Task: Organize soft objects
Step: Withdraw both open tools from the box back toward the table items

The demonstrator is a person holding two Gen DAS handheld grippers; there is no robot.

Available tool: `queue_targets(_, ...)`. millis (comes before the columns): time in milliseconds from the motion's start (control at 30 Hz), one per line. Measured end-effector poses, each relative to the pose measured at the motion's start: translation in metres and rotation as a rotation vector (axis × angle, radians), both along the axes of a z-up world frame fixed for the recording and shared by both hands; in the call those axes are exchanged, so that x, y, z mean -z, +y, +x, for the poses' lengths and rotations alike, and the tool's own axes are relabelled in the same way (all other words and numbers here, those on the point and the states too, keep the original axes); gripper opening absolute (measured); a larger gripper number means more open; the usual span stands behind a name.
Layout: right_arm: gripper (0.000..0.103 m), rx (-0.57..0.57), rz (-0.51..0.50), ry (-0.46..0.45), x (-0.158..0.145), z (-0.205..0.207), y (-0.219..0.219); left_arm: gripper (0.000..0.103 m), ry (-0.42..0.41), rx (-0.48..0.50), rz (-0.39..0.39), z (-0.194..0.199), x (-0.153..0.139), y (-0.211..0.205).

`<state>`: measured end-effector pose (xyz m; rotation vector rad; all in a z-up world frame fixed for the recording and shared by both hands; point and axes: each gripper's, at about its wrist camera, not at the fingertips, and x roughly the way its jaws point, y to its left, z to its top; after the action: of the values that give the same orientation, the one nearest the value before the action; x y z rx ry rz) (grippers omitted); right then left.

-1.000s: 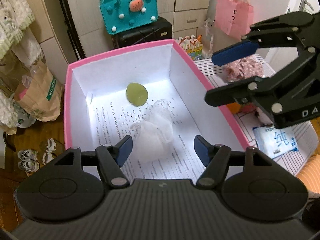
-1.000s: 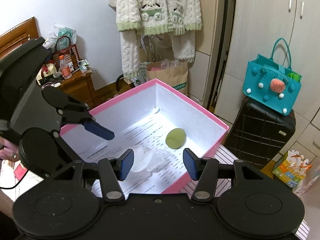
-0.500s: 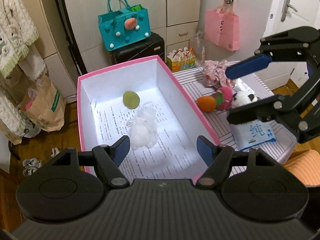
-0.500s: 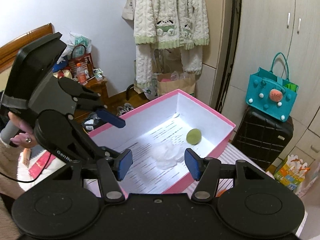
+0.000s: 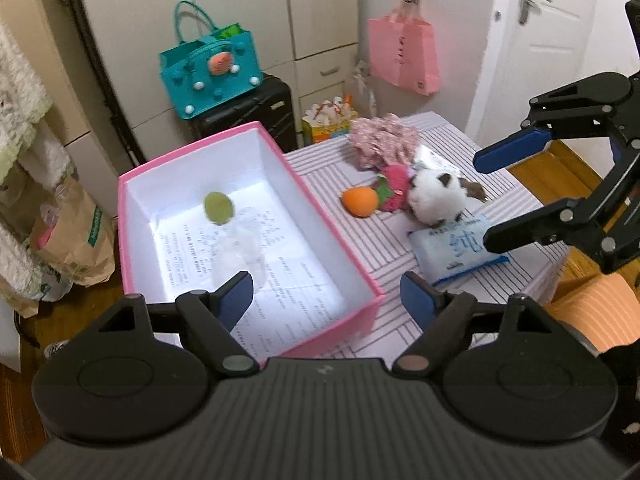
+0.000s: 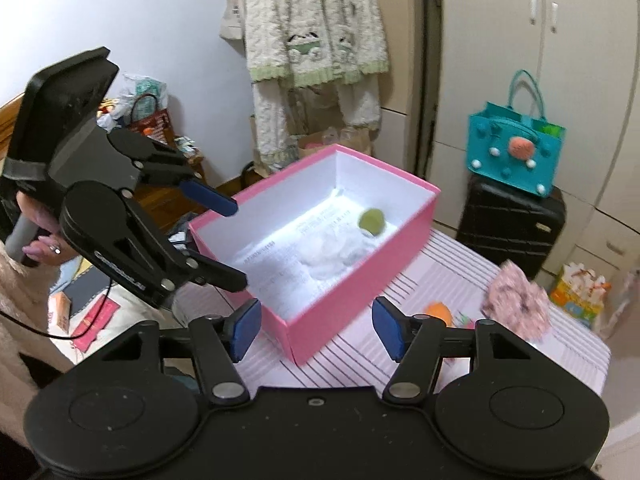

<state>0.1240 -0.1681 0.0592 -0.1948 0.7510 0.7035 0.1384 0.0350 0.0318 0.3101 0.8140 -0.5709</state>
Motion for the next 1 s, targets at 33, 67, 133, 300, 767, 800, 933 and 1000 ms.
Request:
queue_targets(33,0.067,0.012,-0.002,0.003,0.002,-0.004,-0.005,0.081,0.0,0.011,0.006,-0.001,0.001,-0.005)
queue_targets(67,0.067,0.022,-0.002,0.007,0.004,-0.007,-0.01,0.081,0.0,0.02,0.008,-0.003,0.002,-0.009)
queue_targets(133,0.068,0.044,-0.004,0.016,0.009,-0.013,-0.02,0.081,0.004,0.044,0.011,-0.005,0.005,-0.018)
queue_targets(300,0.069,0.089,-0.01,0.05,0.023,-0.024,-0.044,0.081,0.022,0.116,-0.019,-0.009,0.014,-0.041)
queue_targets(767,0.069,0.197,-0.017,0.043,0.058,-0.014,-0.11,0.075,-0.019,0.098,-0.088,0.023,0.044,-0.095)
queue_targets(800,0.069,0.203,-0.019,0.035,0.06,-0.01,-0.114,0.075,-0.024,0.087,-0.083,0.026,0.046,-0.099)
queue_targets(933,0.069,0.221,-0.015,0.003,0.068,0.005,-0.127,0.067,0.005,0.036,-0.098,0.042,0.058,-0.111)
queue_targets(1000,0.069,0.233,-0.011,-0.013,0.073,0.013,-0.133,0.063,0.0,-0.01,-0.101,0.047,0.063,-0.117)
